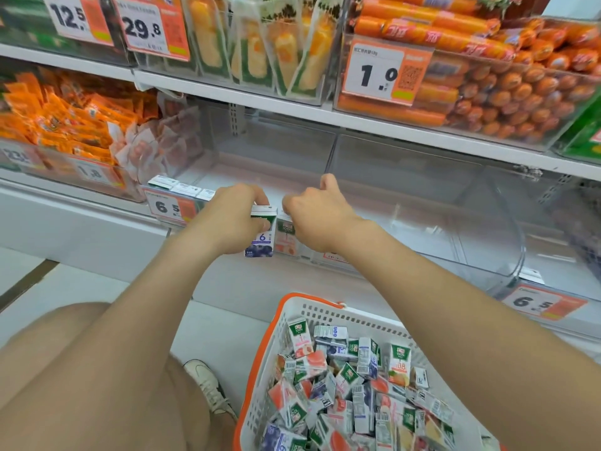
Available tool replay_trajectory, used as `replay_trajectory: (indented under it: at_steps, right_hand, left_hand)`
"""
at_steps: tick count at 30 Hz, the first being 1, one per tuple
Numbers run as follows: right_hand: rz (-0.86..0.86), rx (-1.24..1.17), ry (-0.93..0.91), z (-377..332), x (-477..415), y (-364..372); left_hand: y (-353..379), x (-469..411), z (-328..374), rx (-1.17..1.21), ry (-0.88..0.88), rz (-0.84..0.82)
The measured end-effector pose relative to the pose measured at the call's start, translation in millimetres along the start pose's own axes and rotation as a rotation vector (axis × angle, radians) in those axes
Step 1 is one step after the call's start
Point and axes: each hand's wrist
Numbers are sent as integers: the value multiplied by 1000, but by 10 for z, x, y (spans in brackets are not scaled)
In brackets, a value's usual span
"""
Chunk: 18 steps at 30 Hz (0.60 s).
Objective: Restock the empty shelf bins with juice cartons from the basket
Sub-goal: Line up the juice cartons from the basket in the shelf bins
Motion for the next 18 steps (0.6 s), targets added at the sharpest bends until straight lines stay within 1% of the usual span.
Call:
replay_trajectory:
  at_steps: [2,3,5,7,9,11,15,18]
  right_hand:
    - [64,-90,-43,75,104,-5]
    - [123,-180,-35,120,188,-14]
    - [280,-438,29,207,431,-45]
    - [397,-684,135,276,729,-56]
    - [384,-862,231,331,1027,-55]
    - [339,-944,294,403,1281,-40]
    - [360,-1096,456,665,1683,25]
    - [347,-1170,488,919,1964,7]
  left_hand:
    - [6,22,54,45,7,-2]
    - [14,32,88,79,9,-3]
    - [45,45,158,184,6,-11]
    - [93,83,302,371,-4,-44]
    - [176,141,533,553,-6,-92]
    - [304,178,783,639,-6,-98]
    - [567,226,1204,708,23,-127]
    - [749,259,1485,737,46,-158]
Point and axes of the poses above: each hand's wrist, its own x-axis away from the middle knuckle, its own y-axis out of the palm, z = x × y, and after that the axes turned 5 degrees about z, right-handed
